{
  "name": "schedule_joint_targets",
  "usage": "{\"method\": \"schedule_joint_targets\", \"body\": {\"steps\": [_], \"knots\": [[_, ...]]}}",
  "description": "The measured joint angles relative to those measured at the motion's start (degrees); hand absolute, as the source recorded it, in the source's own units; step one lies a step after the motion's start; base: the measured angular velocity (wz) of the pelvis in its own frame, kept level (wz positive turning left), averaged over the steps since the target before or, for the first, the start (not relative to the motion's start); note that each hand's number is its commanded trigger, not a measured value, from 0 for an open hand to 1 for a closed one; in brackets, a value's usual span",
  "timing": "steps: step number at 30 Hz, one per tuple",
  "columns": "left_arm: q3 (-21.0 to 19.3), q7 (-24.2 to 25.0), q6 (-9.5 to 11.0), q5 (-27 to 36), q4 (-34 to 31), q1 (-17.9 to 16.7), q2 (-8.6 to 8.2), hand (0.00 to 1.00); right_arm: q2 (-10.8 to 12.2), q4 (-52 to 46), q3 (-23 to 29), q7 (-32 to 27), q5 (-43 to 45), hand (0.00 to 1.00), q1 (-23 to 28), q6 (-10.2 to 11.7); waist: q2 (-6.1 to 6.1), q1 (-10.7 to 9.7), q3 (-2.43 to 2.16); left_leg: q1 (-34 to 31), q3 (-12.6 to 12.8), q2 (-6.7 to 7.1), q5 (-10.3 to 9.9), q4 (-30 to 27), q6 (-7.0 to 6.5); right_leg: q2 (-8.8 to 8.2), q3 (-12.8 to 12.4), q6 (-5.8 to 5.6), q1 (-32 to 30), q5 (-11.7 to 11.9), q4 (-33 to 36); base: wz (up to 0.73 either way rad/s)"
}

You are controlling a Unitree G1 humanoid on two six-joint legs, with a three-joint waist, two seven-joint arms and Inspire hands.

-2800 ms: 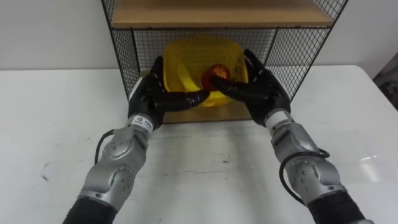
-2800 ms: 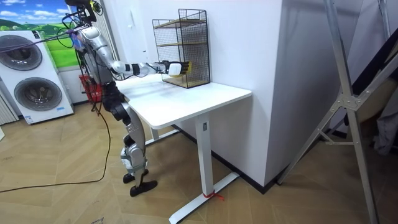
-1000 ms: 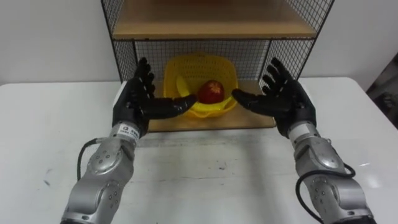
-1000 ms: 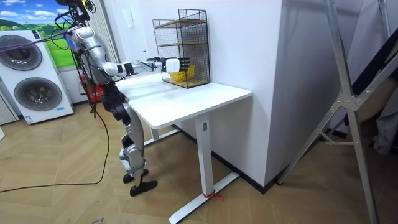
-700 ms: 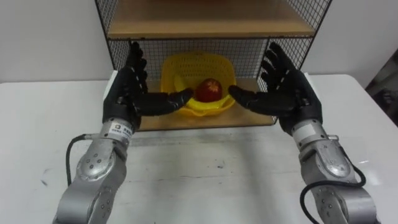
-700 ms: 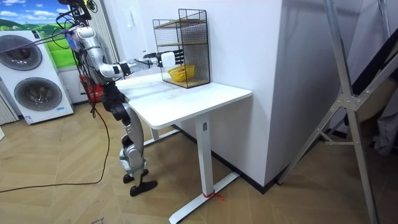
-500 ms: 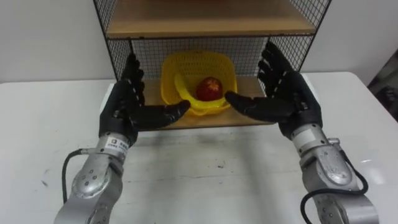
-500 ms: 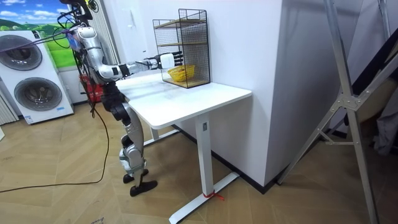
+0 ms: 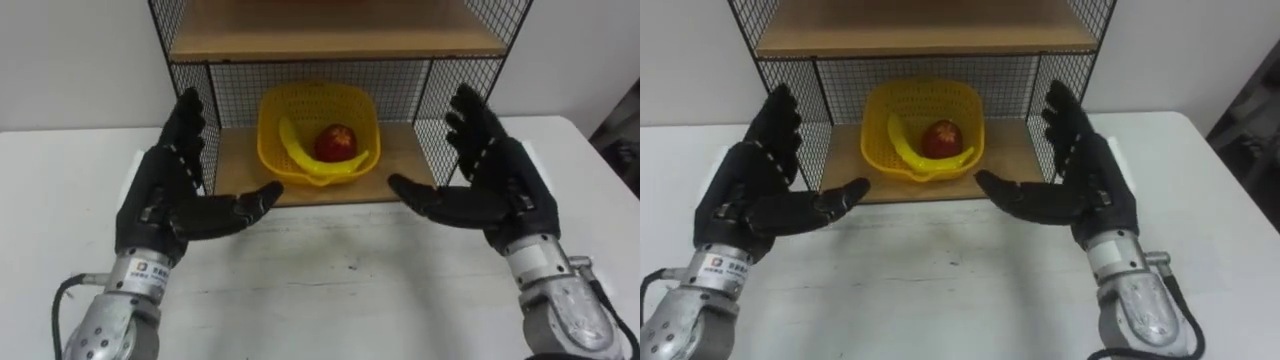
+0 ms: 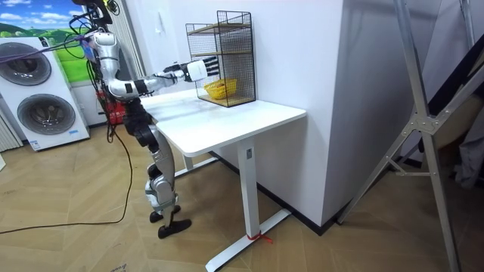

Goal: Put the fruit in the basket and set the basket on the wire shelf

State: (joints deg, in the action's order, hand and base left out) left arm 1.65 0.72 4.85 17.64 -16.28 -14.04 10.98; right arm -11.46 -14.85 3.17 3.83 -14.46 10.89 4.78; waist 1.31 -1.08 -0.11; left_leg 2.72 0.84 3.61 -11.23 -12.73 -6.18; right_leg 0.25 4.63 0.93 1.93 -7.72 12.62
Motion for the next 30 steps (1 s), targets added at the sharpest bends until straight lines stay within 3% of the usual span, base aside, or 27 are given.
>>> {"method": "schedule_joint_targets", "body": {"steps": [4,7,10,14,16,18,20,23,26,30], "knots": [[-3.92,-0.11,1.51,-0.67,-1.43,0.00,0.61,0.00,-0.27,-2.55,4.04,-3.16,1.99,0.00,-0.04,3.93,0.03,0.00,0.09,0.06,-0.05,-0.06,0.02,-0.04,0.07,0.13,-0.10,0.05,0.13,0.03,-0.05,0.00],[-8.92,-1.14,2.70,-2.05,-4.44,-0.01,1.48,0.00,-0.74,-2.62,8.95,-6.49,2.91,0.00,-0.03,5.58,-0.07,0.01,0.15,0.07,-0.18,-0.05,0.01,-0.07,0.08,0.14,-0.07,0.05,0.22,0.03,-0.07,0.00],[-17.78,-7.86,6.78,-2.20,-8.68,0.25,1.95,0.00,-2.85,-3.26,14.92,-12.40,3.18,0.00,-0.22,7.25,-0.73,0.43,0.50,-0.03,-0.17,-0.02,-0.03,0.17,0.11,0.09,-0.12,0.05,-0.03,0.03,-0.11,0.00],[-30.33,-16.55,11.09,-2.38,-13.77,1.02,3.96,0.00,-6.99,-6.58,23.72,-22.09,5.66,0.00,-0.29,8.74,-1.66,2.48,0.34,-0.89,-0.48,0.04,-0.01,0.29,0.13,0.00,0.22,0.04,-0.97,0.02,0.01,0.02],[-35.29,-20.77,12.17,-2.41,-15.08,1.04,4.88,0.00,-9.00,-7.88,27.56,-26.33,5.97,0.00,-0.31,10.22,-1.79,2.88,0.31,-1.02,-0.83,0.11,0.06,0.30,0.20,-0.02,0.50,0.04,-1.00,0.01,-0.14,0.11],[-40.76,-25.34,13.60,-2.42,-15.80,1.05,5.72,0.00,-9.61,-8.27,31.53,-30.39,6.71,0.00,-0.64,12.09,-1.69,3.30,0.25,-1.06,-1.12,0.10,0.10,-0.07,0.28,0.02,0.52,0.16,-0.95,-0.12,-0.20,0.12],[-47.68,-31.80,14.21,-1.84,-15.28,0.99,7.72,0.00,-11.18,-8.26,35.87,-36.10,7.17,0.00,-0.75,12.68,-1.57,3.35,0.27,-1.11,-1.63,0.22,0.05,-0.55,0.34,-0.05,0.56,0.14,-0.87,-0.49,0.01,0.12],[-53.89,-38.29,15.78,-0.30,-12.78,0.20,8.63,0.00,-13.09,-7.44,40.86,-42.66,6.97,0.00,-0.31,12.97,-1.10,3.55,0.33,-0.81,-1.62,0.33,-0.04,-0.48,0.48,-0.18,0.58,-0.02,-0.86,-1.13,0.01,0.02],[-59.16,-43.97,15.49,2.40,-6.87,-1.35,10.46,0.00,-14.76,-4.07,46.24,-47.94,4.59,0.00,2.01,12.89,-1.27,3.79,0.23,-0.97,-1.57,0.25,-0.14,-0.52,0.66,-0.14,0.59,0.05,-0.96,-1.51,0.13,0.00],[-61.83,-47.61,13.85,13.65,0.49,-5.45,10.82,0.00,-14.75,1.51,49.85,-51.91,-2.62,0.00,6.13,11.11,-1.01,4.02,-0.06,-1.51,-1.59,0.37,-0.36,-0.58,0.97,-0.25,0.31,0.27,-2.20,-1.80,1.50,-0.05]]}}
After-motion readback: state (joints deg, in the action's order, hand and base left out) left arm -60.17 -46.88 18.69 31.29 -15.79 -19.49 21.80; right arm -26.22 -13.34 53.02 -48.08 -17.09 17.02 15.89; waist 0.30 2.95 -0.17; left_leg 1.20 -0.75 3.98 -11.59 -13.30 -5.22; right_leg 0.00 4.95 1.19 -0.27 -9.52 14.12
